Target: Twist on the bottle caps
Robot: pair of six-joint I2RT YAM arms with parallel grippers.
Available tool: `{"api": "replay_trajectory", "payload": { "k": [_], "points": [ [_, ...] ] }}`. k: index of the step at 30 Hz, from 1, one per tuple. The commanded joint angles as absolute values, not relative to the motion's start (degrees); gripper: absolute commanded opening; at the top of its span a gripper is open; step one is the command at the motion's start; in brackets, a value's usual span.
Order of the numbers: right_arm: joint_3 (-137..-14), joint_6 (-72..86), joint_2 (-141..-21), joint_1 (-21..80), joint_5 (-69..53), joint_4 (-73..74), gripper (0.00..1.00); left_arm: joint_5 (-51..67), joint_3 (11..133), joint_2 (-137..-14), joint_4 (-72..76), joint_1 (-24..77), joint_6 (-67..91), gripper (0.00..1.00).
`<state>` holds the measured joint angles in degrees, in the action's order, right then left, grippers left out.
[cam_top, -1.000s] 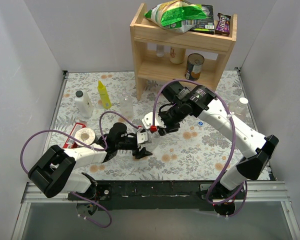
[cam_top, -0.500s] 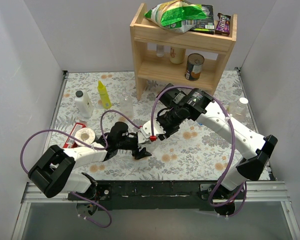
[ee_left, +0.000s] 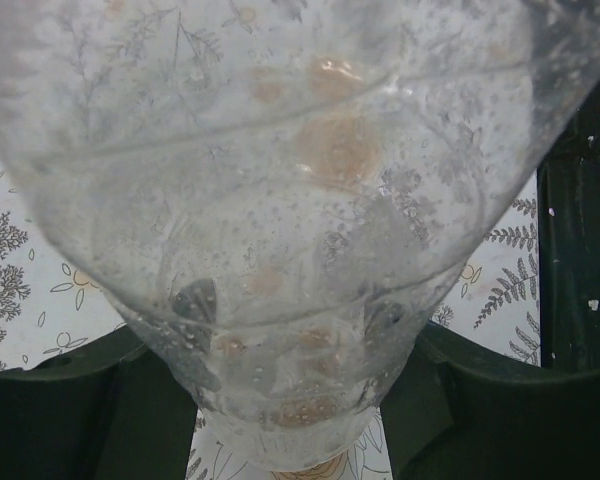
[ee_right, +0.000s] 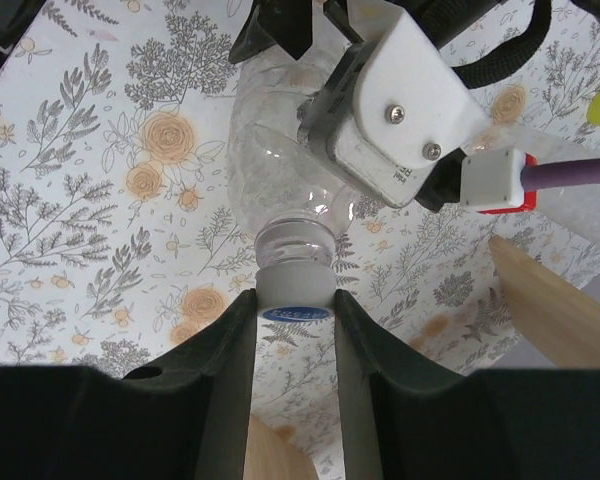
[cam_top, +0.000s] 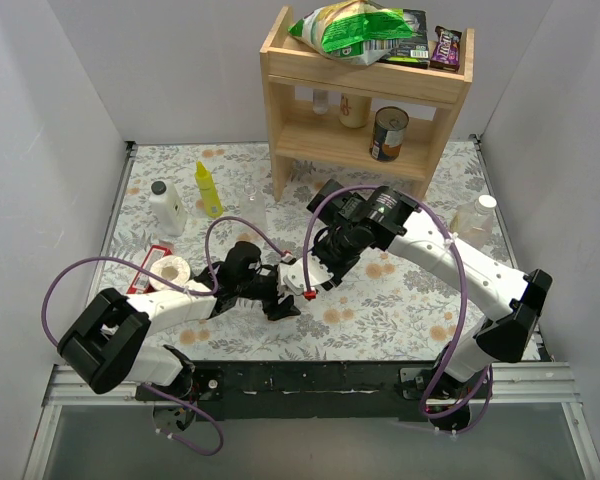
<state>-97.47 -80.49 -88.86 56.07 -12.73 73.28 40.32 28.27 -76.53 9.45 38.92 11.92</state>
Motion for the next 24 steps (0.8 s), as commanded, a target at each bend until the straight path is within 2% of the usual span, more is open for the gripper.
{"api": "replay_trajectory", "payload": {
  "k": [1, 12, 19, 24],
  "points": [
    [-95.98, -84.55, -87.45, 56.69, -9.23, 74.97, 0.36, 41.13, 31.9, -75.85, 9.41, 39.37, 9.76, 0.0],
    [-93.18, -87.62, -87.19, 57.74, -6.77, 75.06, 0.36, 40.43, 32.69, -75.85, 8.61, 39.46, 9.67, 0.0],
    [-92.28, -87.98, -87.89, 58.97, -2.12, 75.06, 0.28, 39.73, 33.49, -76.11, 7.74, 39.46, 10.19, 0.0],
    [-92.81, -84.82, -89.03, 59.06, -2.55, 75.06, 0.28, 39.99, 32.35, -74.97, 8.79, 39.46, 11.25, 0.0]
  ]
}}
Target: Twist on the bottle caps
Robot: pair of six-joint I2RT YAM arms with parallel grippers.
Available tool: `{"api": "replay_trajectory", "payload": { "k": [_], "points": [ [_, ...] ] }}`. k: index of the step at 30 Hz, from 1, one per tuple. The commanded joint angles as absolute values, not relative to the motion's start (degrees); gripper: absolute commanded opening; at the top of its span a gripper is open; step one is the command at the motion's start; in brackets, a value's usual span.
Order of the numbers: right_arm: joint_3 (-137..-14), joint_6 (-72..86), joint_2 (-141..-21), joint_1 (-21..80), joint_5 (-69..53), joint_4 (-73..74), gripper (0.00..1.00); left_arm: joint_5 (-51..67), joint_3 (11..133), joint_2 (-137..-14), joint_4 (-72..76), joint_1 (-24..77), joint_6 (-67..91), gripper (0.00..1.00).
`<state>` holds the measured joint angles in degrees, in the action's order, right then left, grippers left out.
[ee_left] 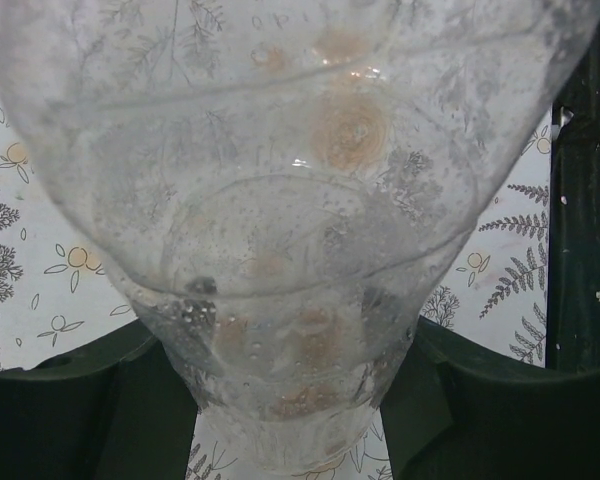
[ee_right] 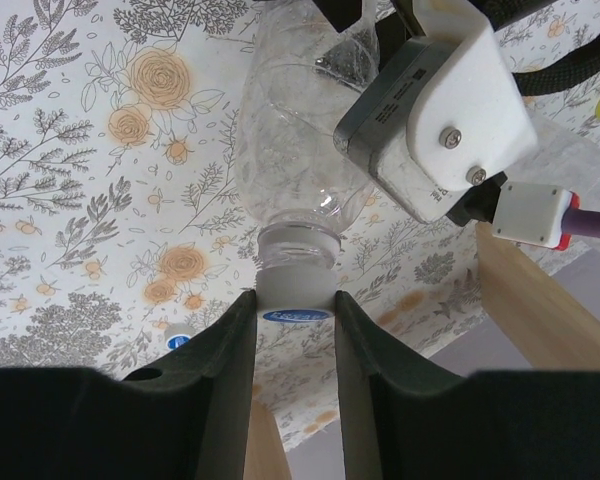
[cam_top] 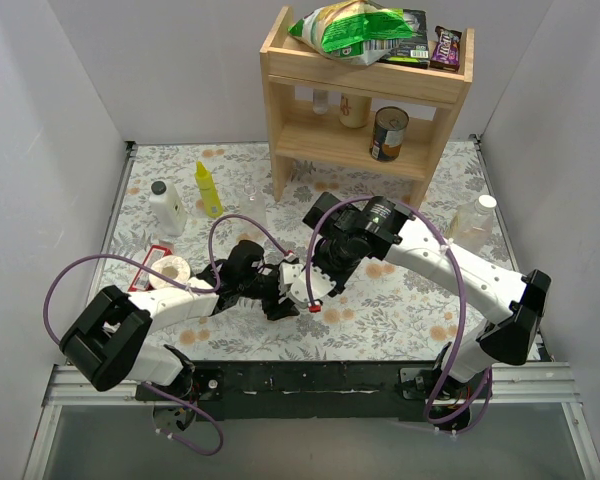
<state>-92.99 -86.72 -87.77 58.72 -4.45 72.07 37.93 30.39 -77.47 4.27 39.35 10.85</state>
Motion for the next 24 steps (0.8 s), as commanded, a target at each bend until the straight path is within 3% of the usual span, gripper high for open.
{"api": "replay_trajectory", "payload": {
  "k": [1, 9, 16, 24],
  "points": [
    [-92.9, -84.21, -89.21, 59.06, -2.9, 74.97, 0.28, 40.25, 32.08, -74.71, 9.57, 39.46, 11.51, 0.0],
    [-92.37, -80.77, -88.68, 59.06, -2.46, 74.79, 0.28, 41.31, 27.43, -74.27, 15.46, 39.46, 16.78, 0.0],
    [-92.72, -77.61, -89.21, 58.98, -2.29, 74.79, 0.37, 40.08, 23.12, -73.3, 24.77, 39.46, 18.98, 0.0],
    [-93.07, -76.91, -89.3, 58.97, -1.06, 74.27, 0.42, 40.87, 21.36, -73.65, 25.66, 39.46, 19.16, 0.0]
  ]
}}
